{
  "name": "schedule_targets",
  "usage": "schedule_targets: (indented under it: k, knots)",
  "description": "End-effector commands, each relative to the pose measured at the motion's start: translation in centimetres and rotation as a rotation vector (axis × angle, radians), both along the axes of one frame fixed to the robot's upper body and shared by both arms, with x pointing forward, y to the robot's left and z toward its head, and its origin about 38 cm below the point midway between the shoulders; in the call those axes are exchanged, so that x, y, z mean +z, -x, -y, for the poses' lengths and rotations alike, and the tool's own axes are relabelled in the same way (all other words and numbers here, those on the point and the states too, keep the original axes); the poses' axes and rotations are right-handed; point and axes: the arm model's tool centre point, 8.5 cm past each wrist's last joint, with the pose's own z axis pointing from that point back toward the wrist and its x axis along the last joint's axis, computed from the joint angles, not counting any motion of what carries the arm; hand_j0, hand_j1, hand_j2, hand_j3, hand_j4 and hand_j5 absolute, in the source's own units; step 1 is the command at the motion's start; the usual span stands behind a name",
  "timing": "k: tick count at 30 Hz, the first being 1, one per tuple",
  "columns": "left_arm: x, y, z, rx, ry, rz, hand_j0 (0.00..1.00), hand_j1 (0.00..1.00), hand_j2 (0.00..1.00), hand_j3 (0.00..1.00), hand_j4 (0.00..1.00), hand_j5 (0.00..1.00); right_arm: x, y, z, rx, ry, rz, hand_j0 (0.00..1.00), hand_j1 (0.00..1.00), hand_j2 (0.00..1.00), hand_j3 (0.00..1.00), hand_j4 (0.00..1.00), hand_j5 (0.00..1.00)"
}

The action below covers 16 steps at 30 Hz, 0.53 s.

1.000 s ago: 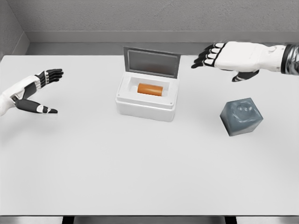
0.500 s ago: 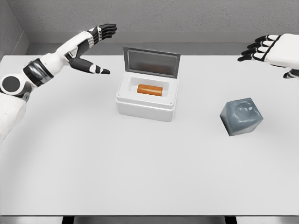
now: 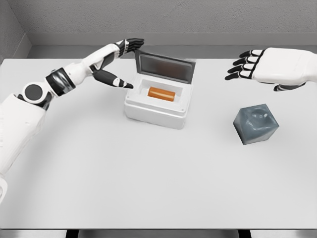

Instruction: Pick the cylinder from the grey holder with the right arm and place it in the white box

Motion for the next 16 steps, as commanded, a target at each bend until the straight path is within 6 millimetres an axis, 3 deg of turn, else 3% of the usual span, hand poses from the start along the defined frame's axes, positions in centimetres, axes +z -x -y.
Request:
schedule_targets:
  k: [1, 7, 9, 10, 11, 13, 16]
  knots:
    - [1.1, 0.3, 0.7, -0.027, 0.021, 0.027, 1.0, 1.0, 1.0, 1.0, 1.0, 1.0, 0.0, 0.0, 0.0, -0.002, -0.003, -0.001, 1.0, 1.0, 1.0, 1.0, 1.0, 1.0]
    - [1.2, 0.3, -0.5, -0.011, 0.015, 0.026, 1.0, 1.0, 1.0, 1.0, 1.0, 1.0, 0.0, 0.0, 0.1, -0.003, -0.001, -0.003, 1.0, 1.0, 1.0, 1.0, 1.0, 1.0]
    - [1.6, 0.4, -5.6, 0.082, -0.011, 0.032, 1.0, 1.0, 1.0, 1.0, 1.0, 1.0, -0.1, 0.0, 0.0, -0.002, 0.0, -0.005, 1.0, 1.0, 1.0, 1.0, 1.0, 1.0]
    - [1.0, 1.2, -9.1, 0.145, -0.029, 0.017, 1.0, 1.0, 1.0, 1.0, 1.0, 1.0, -0.1, 0.0, 0.0, -0.002, 0.0, -0.005, 1.0, 1.0, 1.0, 1.0, 1.0, 1.0]
    - [0.2, 1.7, -11.0, 0.179, -0.05, -0.006, 1.0, 1.0, 1.0, 1.0, 1.0, 1.0, -0.1, 0.0, 0.0, -0.002, 0.0, -0.005, 1.0, 1.0, 1.0, 1.0, 1.0, 1.0]
    - [-1.5, 1.7, -13.1, 0.241, -0.074, -0.056, 1.0, 1.0, 1.0, 1.0, 1.0, 1.0, 0.0, 0.1, 0.5, -0.013, 0.011, -0.006, 1.0, 1.0, 1.0, 1.0, 1.0, 1.0]
    - [-1.5, 1.8, -13.9, 0.257, -0.08, -0.058, 1.0, 1.0, 1.0, 1.0, 1.0, 1.0, 0.1, 0.2, 0.8, -0.018, 0.014, -0.004, 1.0, 1.0, 1.0, 1.0, 1.0, 1.0]
